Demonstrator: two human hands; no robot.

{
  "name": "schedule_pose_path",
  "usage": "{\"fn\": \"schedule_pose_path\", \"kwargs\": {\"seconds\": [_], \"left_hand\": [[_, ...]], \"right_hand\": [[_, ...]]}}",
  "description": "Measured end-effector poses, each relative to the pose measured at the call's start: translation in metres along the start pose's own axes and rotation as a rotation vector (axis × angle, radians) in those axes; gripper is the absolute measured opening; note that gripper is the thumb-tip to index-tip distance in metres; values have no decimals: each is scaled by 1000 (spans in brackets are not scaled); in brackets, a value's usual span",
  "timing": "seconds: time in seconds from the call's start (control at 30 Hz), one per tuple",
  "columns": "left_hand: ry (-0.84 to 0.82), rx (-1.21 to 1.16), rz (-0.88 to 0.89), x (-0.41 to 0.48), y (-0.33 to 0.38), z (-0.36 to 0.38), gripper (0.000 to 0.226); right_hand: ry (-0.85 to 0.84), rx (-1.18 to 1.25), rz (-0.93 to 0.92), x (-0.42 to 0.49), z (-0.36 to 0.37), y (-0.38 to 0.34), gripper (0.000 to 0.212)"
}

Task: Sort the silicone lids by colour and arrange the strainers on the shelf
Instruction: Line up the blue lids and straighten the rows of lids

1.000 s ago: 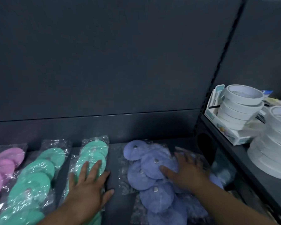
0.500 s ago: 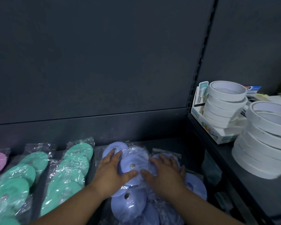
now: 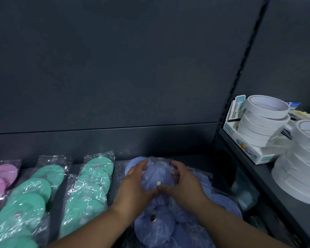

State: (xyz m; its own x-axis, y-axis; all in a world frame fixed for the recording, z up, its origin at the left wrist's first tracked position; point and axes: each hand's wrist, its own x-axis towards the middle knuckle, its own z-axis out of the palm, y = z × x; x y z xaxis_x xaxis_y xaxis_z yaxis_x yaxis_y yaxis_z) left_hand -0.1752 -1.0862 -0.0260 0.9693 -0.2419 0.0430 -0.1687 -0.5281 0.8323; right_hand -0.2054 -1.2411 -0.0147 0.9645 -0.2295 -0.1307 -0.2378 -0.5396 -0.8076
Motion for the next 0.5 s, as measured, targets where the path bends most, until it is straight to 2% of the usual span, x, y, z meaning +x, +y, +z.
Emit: {"fn": "schedule_pose_path", "kwargs": {"seconds": [0.1,0.13,0.23,0.33,0.4,0.43,0.5], "left_hand": [[9,-259,-90,0,5,-14,97],[-7,-337,-125,1,6,-19,91],[-115,-658,-231,1,9,-37,49],[-219,-907,-326,-3,11,-57,39],[-146,-921,-353,-5,7,-68,40],[-74,-890,-366,-4,1,-72,44],[67,-826,-400,-3,-9,-80,45]], "right_hand": [[0,137,-37,4,2,-8,66],[-15,211,-31,7,3,-11,58],[-129,549,36,10,5,-25,40],[-276,774,64,12,10,-46,28],[-272,755,54,19,15,-57,22],[-221,659,41,26,17,-58,19],[-67,306,0,43,17,-53,25]]}}
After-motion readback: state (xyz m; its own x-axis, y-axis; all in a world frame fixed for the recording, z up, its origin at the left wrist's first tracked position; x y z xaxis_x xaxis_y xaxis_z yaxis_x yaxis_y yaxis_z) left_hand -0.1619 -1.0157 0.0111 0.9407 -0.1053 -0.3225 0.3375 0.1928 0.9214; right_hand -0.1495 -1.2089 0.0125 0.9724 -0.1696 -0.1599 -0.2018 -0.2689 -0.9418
